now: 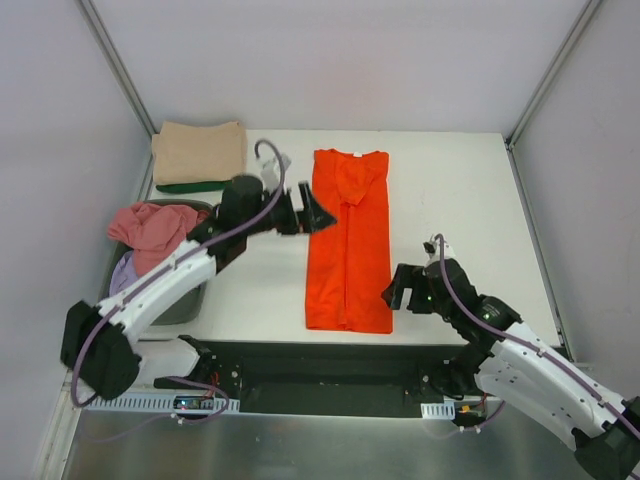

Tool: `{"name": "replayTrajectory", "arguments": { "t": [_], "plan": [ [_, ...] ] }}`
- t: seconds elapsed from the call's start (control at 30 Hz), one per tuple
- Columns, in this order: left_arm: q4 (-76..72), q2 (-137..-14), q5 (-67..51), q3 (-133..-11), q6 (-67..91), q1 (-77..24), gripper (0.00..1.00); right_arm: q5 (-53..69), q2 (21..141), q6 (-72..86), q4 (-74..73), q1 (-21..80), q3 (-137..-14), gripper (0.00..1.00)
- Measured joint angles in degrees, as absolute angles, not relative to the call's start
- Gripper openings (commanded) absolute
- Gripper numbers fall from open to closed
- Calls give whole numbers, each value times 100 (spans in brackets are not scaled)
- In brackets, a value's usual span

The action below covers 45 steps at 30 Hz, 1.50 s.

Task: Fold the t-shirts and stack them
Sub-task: Rotate the tshirt 90 degrees, then grab the bottom of the folded rectangular tshirt with both arms

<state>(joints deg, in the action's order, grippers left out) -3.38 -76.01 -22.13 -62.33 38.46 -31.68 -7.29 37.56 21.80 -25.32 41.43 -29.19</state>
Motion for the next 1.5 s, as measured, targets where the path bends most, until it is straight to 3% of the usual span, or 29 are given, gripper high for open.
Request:
{"name": "replayTrajectory", "arguments": {
  "t": [0.1, 0.3, 0.43, 0.53, 0.83, 1.07, 1.27, 1.5],
  "plan": [
    [-137, -6626, -1820, -4659, 3944, -3511, 99, -711, 3575, 2274, -2757, 4110, -2622, 96],
    [436, -6587, -1485, -2952, 4414, -4080, 84, -366, 3562, 2460, -2768, 4101, -2362, 96],
    [438, -6873, -1481, -2877, 4604, -4381, 70, -43, 3852, 2593, -2657, 4099, -2145, 98],
    [353, -7218, -1496, -2919, 4700, -4506, 51, 143, 4027, 2674, -2558, 4101, -2003, 99],
    [172, -7780, -1769, -3035, 4930, -4665, 30, 268, 4213, 2838, -2359, 4099, -1979, 96],
    [189, -7841, -1798, -3035, 5024, -4770, 1, 318, 4342, 2921, -2237, 4097, -1979, 92],
    [198, -7843, -1798, -3013, 5041, -4768, 0, 541, 4506, 2967, -2161, 4095, -1964, 85],
    [191, -7826, -1800, -2952, 5072, -4768, 0, 753, 4659, 3114, -1916, 4095, -1872, 66]
  ]
}}
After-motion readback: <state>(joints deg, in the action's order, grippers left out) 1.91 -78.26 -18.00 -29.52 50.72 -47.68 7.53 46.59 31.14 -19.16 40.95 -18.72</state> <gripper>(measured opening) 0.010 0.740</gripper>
